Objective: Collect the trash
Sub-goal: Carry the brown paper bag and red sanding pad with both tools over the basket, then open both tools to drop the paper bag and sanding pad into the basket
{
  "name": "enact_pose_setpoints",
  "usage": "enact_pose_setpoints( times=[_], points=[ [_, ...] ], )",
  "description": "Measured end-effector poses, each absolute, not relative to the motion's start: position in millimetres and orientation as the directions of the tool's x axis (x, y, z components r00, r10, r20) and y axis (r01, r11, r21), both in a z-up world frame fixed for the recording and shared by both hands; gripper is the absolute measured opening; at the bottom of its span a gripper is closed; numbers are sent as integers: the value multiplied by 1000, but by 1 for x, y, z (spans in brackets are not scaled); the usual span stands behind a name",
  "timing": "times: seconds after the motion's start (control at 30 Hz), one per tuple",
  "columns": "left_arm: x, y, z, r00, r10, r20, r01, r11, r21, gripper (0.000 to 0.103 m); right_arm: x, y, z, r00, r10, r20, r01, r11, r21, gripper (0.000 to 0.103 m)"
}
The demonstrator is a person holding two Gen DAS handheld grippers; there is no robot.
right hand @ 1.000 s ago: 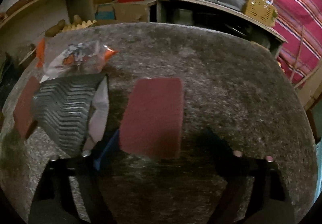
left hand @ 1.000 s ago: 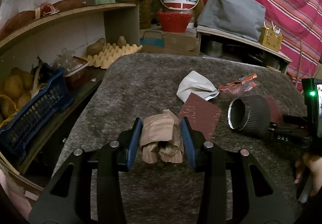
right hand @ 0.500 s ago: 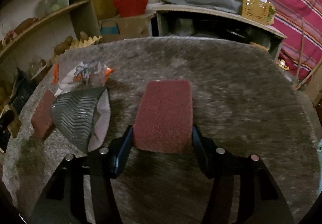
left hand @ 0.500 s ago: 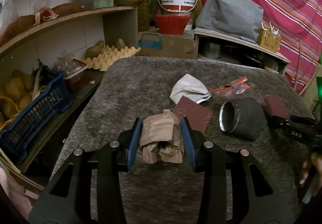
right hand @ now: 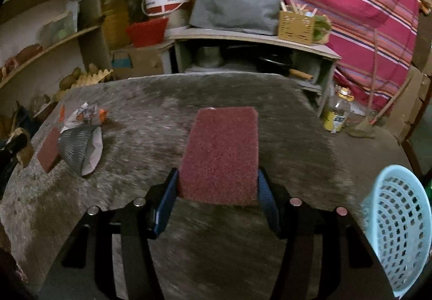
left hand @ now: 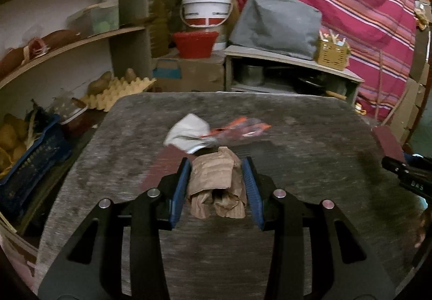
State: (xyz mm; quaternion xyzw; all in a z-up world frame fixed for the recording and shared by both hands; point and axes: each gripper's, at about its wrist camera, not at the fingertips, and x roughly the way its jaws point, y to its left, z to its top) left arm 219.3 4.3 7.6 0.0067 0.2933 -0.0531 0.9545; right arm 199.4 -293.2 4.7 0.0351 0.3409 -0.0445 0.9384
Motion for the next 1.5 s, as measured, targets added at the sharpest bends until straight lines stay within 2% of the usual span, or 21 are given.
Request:
enact_pose_setpoints(
  times=[0.67, 1.2, 1.5],
  points=[
    [202, -159, 9, 800, -235, -553, 317, 947, 56, 39, 118, -453, 19, 767, -193, -611, 308, 948, 87, 57],
    [158, -350, 6, 684, -490, -541, 578, 816, -9, 39, 60, -571, 1, 697, -335, -634, 504, 858, 100, 57],
    [136, -410, -1, 629, -554, -546, 650, 760, -22, 39, 39, -601, -11, 673, -341, -656, 545, 828, 129, 57]
  ],
)
